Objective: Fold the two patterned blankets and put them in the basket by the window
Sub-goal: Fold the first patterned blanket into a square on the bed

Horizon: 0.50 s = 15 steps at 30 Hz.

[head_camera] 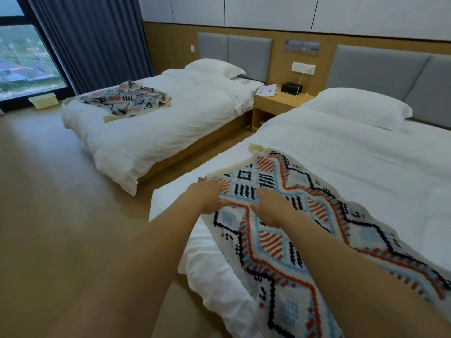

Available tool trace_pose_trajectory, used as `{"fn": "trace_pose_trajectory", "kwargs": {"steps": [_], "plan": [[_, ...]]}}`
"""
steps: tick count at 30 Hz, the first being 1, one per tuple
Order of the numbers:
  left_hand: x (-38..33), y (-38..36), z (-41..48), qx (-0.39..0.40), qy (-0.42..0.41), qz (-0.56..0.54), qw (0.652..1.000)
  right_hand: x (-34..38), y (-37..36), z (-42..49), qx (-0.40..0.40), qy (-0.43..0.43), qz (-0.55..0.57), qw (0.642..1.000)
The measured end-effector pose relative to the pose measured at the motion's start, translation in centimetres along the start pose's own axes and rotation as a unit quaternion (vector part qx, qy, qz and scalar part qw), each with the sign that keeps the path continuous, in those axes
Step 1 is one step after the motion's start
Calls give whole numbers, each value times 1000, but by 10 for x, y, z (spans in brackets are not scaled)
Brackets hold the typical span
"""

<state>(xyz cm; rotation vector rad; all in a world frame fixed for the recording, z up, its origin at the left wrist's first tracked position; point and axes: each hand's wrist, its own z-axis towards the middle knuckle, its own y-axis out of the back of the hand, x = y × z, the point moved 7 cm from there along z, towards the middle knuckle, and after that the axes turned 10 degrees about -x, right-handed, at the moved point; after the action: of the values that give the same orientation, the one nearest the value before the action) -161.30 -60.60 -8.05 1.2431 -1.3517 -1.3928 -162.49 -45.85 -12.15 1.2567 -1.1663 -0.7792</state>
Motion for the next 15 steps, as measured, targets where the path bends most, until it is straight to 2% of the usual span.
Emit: {"fn": "trace_pose_trajectory", "kwargs": {"steps": [9, 15], "plan": [[133, -64, 124, 56, -4, -34, 998, 36, -75, 147, 36, -60, 47, 996], [231, -147, 200, 147, -29, -59, 987, 81, -156, 243, 54, -156, 150, 975]]}}
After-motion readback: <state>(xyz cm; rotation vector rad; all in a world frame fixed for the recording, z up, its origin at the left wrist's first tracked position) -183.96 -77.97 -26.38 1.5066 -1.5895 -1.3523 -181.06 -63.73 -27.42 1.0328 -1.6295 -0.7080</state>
